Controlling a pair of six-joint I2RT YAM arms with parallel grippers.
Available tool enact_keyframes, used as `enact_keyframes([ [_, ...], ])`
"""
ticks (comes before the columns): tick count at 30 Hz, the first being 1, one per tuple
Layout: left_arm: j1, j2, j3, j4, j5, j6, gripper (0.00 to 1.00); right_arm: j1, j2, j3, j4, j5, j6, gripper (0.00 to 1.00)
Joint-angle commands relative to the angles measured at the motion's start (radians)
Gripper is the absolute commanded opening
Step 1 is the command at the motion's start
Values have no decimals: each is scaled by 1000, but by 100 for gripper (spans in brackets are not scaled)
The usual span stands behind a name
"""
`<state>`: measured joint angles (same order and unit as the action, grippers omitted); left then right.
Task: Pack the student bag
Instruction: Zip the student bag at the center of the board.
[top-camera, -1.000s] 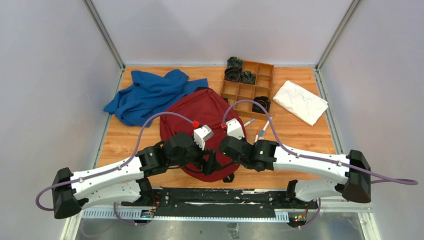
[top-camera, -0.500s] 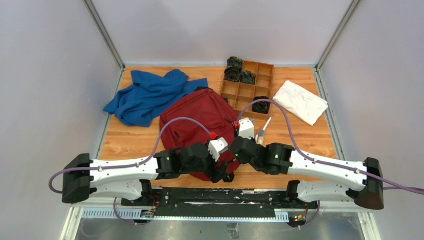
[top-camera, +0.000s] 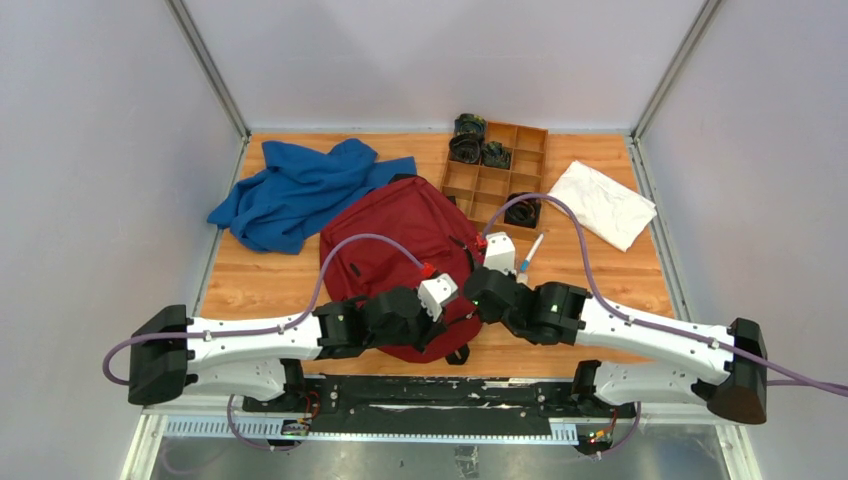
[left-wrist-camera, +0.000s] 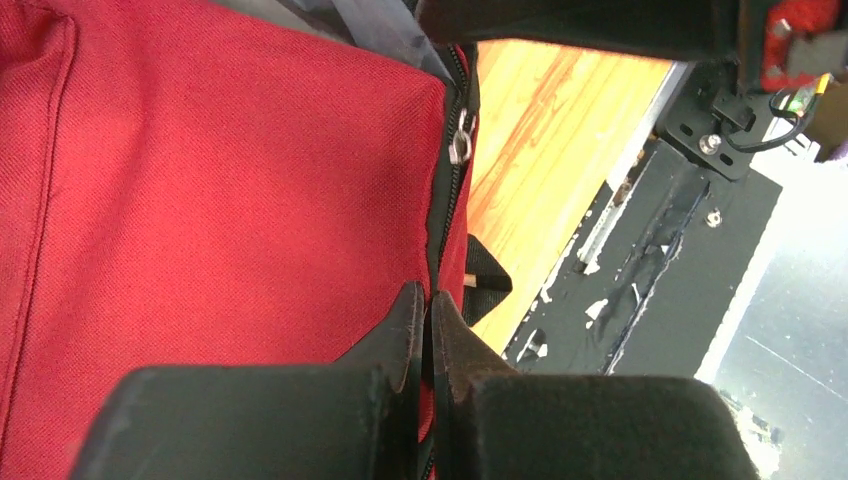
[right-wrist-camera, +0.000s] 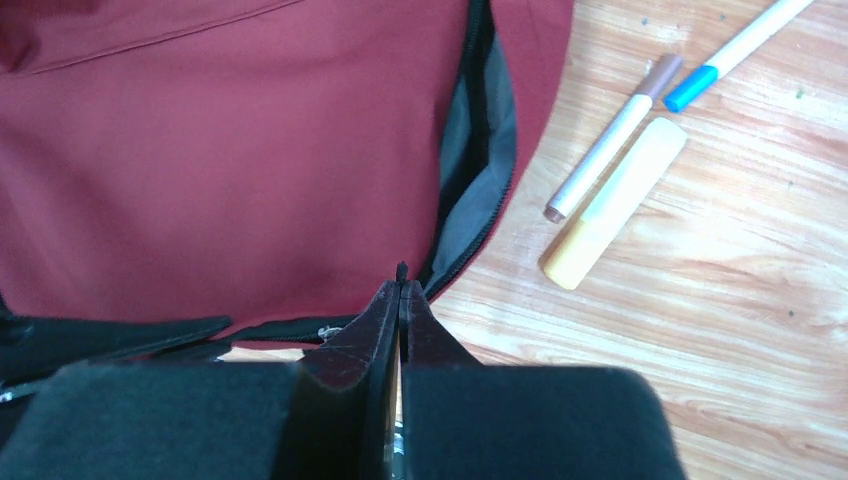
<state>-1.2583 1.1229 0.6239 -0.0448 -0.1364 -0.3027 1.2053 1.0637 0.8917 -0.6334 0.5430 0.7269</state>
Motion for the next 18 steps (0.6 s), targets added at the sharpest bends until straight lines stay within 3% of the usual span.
enact_keyframes([
  [1, -4, -10, -17, 6, 11, -9, 0, -86, -9, 22, -64, 16, 47, 0],
  [9, -4, -81, -58, -1, 41, -34, 0, -331, 84, 79, -57, -88, -71, 0],
  [18, -4, -147, -92, 2, 97, -46, 0, -535, 359, 306, 40, -155, -267, 0],
])
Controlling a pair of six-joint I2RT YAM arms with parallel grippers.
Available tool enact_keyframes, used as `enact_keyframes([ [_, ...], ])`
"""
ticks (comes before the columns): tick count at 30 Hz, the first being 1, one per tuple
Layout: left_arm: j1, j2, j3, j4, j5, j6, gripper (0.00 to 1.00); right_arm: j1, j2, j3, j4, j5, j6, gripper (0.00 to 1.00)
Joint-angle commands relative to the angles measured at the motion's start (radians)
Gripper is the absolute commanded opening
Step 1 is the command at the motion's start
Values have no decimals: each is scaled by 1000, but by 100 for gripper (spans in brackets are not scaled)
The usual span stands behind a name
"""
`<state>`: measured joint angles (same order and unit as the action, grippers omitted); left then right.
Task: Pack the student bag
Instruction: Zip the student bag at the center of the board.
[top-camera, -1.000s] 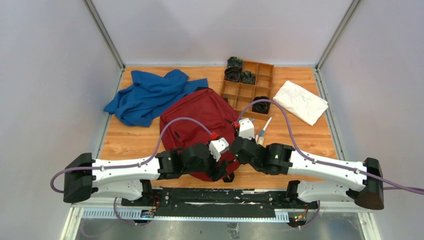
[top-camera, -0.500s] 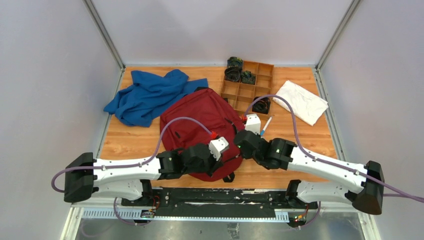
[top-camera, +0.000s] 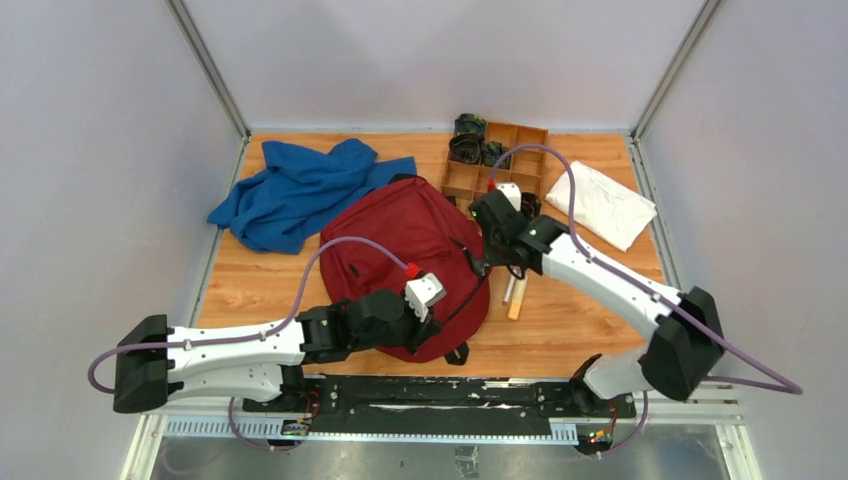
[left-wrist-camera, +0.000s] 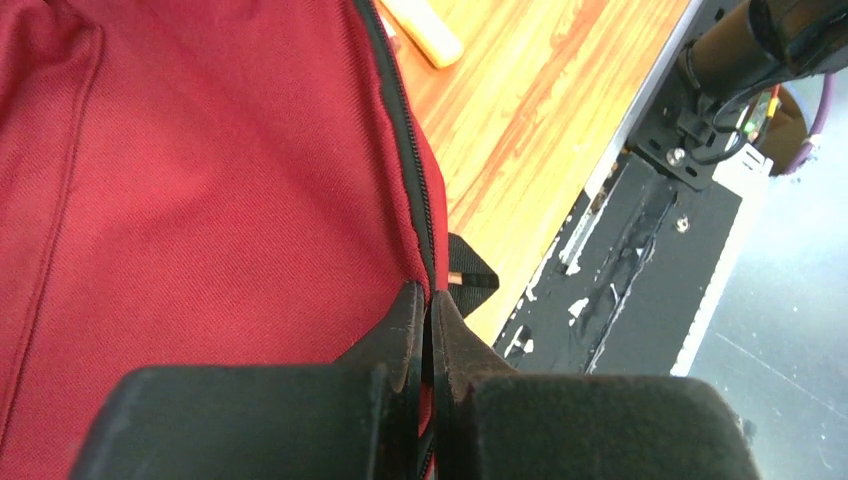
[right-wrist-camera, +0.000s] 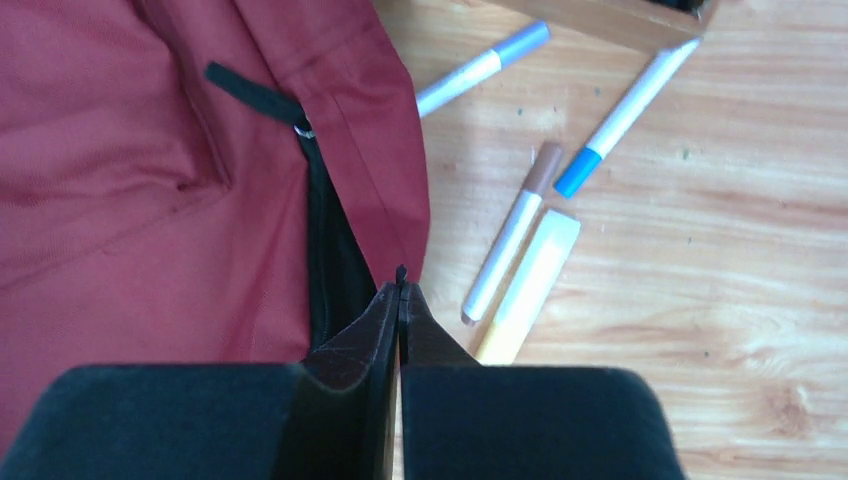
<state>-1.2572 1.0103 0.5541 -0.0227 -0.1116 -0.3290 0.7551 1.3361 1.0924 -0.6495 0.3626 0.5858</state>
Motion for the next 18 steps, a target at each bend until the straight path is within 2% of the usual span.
enact_keyframes([
  [1, -5, -38, -24, -17, 82, -22, 0, -99, 120, 135, 62, 18, -142, 0],
  [9, -16, -78, -16, -29, 105, -12, 0, -165, 379, 359, 59, -30, -246, 0],
  [18, -29, -106, -28, -47, 132, 5, 0, -232, 493, 454, 67, -57, -270, 0],
])
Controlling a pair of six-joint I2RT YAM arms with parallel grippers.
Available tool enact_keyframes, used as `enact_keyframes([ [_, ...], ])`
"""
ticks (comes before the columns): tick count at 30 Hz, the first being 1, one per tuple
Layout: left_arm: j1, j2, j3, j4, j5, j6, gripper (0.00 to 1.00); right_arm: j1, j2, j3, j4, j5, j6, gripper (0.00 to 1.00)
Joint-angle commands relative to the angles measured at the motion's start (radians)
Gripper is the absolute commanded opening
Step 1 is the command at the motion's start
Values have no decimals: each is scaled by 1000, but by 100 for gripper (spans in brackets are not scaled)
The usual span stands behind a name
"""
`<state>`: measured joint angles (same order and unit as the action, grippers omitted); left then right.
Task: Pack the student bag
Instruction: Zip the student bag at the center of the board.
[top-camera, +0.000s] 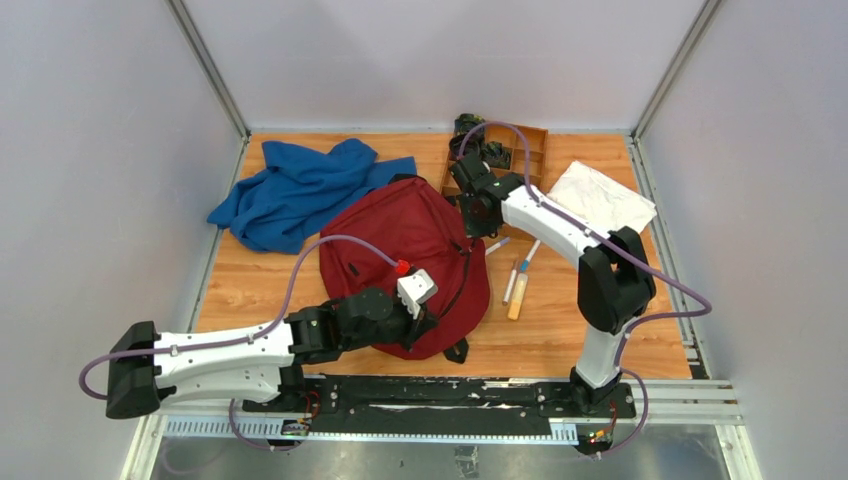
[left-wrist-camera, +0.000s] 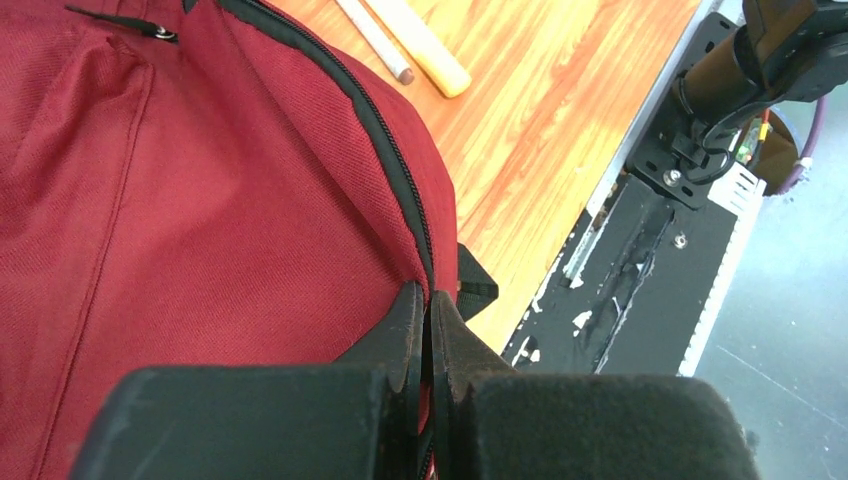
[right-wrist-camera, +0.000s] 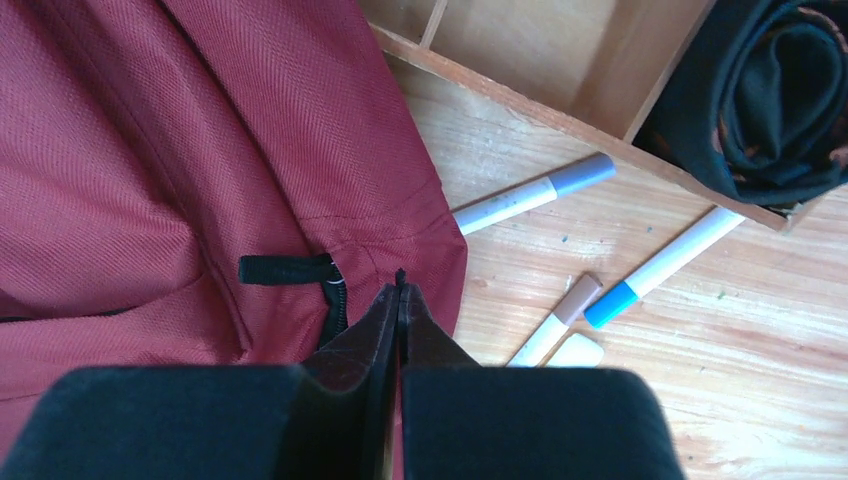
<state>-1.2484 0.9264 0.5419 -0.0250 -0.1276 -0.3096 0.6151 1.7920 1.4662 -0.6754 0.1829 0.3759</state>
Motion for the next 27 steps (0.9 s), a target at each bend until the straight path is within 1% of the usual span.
enact_keyframes([
  [1, -42, -17, -16, -42, 154, -17, 0, -101, 41, 92, 93, 114, -59, 0],
  [4, -45, 9, 9, -59, 133, -27, 0, -114, 23, 119, 89, 67, -56, 0],
  [5, -45, 19, 30, -82, 88, -31, 11, -113, 12, 122, 87, 35, -59, 0],
  [7, -45, 33, 77, -108, 40, -19, 61, -99, -10, 120, 78, -33, -72, 0],
  [8, -45, 36, 99, -115, 14, -16, 85, -86, -19, 120, 66, -53, -82, 0],
  [9, -45, 35, 116, -107, -19, -19, 97, -70, -26, 120, 53, -63, -86, 0],
  [10, -45, 37, 128, -82, -47, -24, 99, -56, -32, 117, 43, -71, -88, 0],
  [12, -45, 51, 145, -11, -81, -36, 100, -40, -51, 99, 34, -84, -77, 0],
  [13, -45, 68, 157, 13, -120, -53, 100, -35, -59, 87, 36, -93, -65, 0],
  [15, -45, 132, 184, 54, -176, -83, 100, -35, -76, 70, 40, -119, -44, 0],
  [20, -45, 324, 287, 83, -322, -137, 100, -35, -104, 47, 42, -157, -29, 0],
  [25, -40, 431, 378, 69, -491, -203, 100, -34, -131, 17, 39, -155, -35, 0],
  [27, -25, 469, 392, 82, -505, -228, 100, -35, -140, 4, 39, -159, -32, 0],
])
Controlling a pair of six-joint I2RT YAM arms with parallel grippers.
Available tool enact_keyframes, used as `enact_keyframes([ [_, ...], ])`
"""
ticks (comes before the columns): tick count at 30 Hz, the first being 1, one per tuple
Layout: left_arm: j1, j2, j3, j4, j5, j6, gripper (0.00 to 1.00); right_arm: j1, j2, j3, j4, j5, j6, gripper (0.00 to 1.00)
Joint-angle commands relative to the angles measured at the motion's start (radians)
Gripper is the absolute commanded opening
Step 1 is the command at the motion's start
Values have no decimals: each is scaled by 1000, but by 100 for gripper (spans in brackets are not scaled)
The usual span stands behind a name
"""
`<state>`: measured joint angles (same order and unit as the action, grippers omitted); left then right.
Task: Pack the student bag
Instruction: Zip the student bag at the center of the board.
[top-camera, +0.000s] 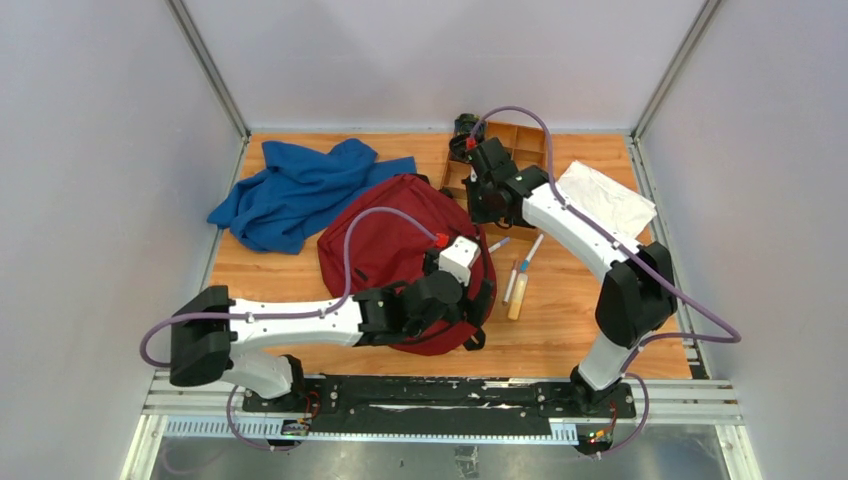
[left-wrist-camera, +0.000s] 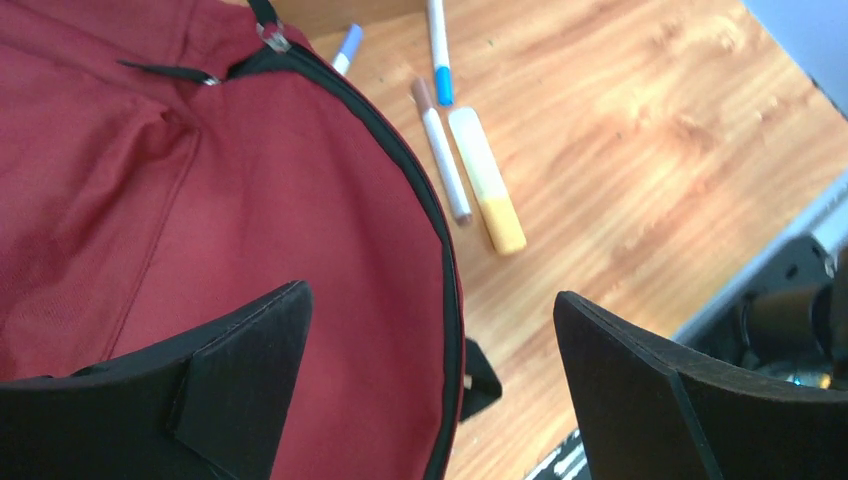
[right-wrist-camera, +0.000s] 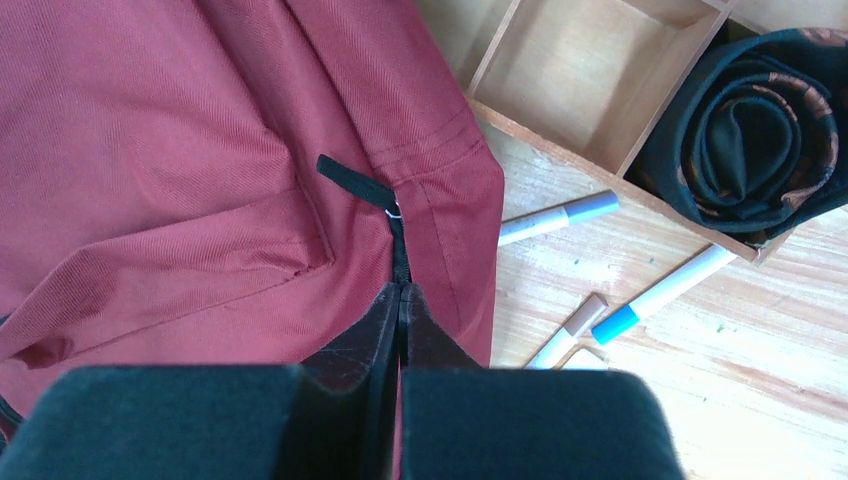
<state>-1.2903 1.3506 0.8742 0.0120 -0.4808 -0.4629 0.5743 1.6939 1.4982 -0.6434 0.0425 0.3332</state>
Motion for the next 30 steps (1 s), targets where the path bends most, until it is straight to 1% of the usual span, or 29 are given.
enact_keyframes([
  [1, 24, 68, 66, 54, -159, -88, 100, 6, -46, -32, 6, -21, 13, 0],
  [3, 37, 119, 91, 54, -160, -108, 100, 7, -55, -39, 6, -23, 15, 0],
  [6, 38, 188, 138, 51, -164, -101, 99, 5, -64, -46, 5, -22, 11, 0],
  [9, 43, 254, 167, 46, -196, -87, 95, 3, -66, -52, 5, -20, 12, 0],
  [12, 59, 294, 172, 25, -214, -107, 86, 2, -71, -55, 4, -21, 14, 0],
  [13, 64, 293, 165, 23, -216, -116, 79, 1, -76, -58, 4, -18, 14, 0],
  [15, 68, 277, 145, 25, -220, -127, 62, -4, -84, -64, 4, -15, 12, 0],
  [17, 68, 251, 127, 25, -215, -126, 40, -14, -88, -69, 4, -14, 11, 0],
  [19, 68, 217, 108, 26, -177, -106, 12, -26, -80, -67, 5, -13, 9, 0],
  [20, 68, 200, 95, 35, -141, -82, 1, -30, -73, -63, 5, -16, 5, 0],
  [22, 68, 156, 60, 47, -52, -40, 0, -41, -56, -44, 7, -20, -2, 0],
  [23, 67, 129, 34, 58, -30, -35, 0, -47, -41, -32, 7, -23, -9, 0],
  [26, 65, 35, -58, 88, -15, -41, 0, -75, 21, 23, 3, -27, -17, 0],
  [28, 65, -23, -107, 93, 1, -26, 0, -95, 61, 62, -1, -60, -12, 0],
  [30, 65, -70, -139, 101, 47, -5, 0, -108, 101, 108, 8, -58, -1, 0],
])
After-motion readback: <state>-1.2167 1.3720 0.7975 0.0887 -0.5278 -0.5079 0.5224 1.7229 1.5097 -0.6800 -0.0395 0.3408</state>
